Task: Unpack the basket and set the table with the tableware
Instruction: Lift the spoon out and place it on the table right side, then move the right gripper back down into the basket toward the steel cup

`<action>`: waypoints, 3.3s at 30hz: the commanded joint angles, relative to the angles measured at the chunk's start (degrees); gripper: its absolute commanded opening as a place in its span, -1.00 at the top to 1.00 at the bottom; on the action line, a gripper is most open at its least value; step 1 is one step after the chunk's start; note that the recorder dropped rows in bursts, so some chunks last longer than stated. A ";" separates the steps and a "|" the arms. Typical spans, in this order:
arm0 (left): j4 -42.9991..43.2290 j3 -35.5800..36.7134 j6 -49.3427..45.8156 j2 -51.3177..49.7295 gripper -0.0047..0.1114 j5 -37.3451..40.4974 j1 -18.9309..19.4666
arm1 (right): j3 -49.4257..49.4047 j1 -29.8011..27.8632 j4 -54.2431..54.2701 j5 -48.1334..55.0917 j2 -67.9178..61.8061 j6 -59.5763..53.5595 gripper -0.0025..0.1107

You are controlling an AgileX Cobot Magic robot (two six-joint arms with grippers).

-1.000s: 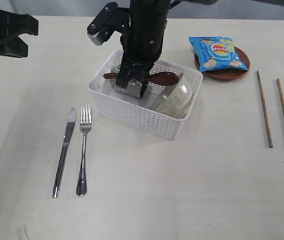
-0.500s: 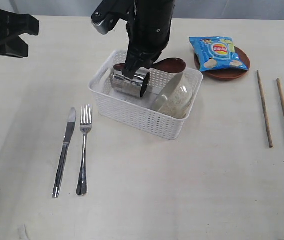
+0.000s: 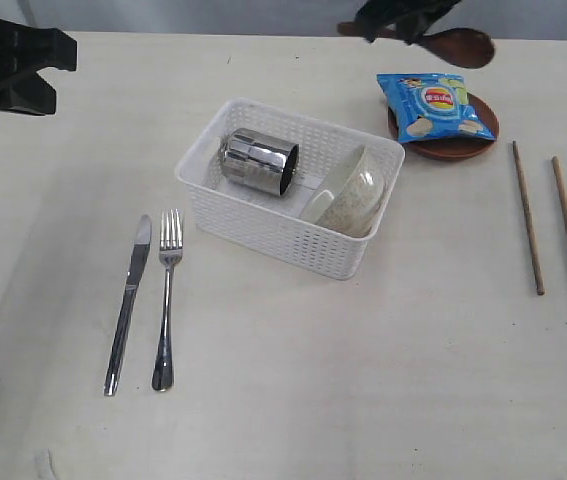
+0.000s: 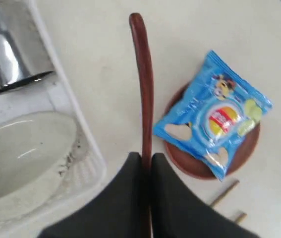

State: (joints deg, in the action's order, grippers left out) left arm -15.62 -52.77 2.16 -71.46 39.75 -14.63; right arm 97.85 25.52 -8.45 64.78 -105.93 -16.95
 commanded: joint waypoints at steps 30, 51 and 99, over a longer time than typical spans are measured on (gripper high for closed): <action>-0.24 0.42 -0.02 0.08 0.92 -0.09 0.14 | -33.95 -37.06 28.68 -18.18 -1.20 -9.94 0.96; -0.24 0.42 -0.02 0.08 0.92 -0.09 0.14 | -33.95 -33.91 31.04 -15.84 -5.39 -8.79 0.41; -1.53 0.42 -0.48 0.08 0.92 0.59 0.04 | -20.90 14.56 9.07 -0.55 -5.37 12.51 0.96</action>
State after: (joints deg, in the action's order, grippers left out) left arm -16.14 -52.77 2.16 -71.46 40.12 -14.63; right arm 77.10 39.98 5.14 66.00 -110.41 -6.81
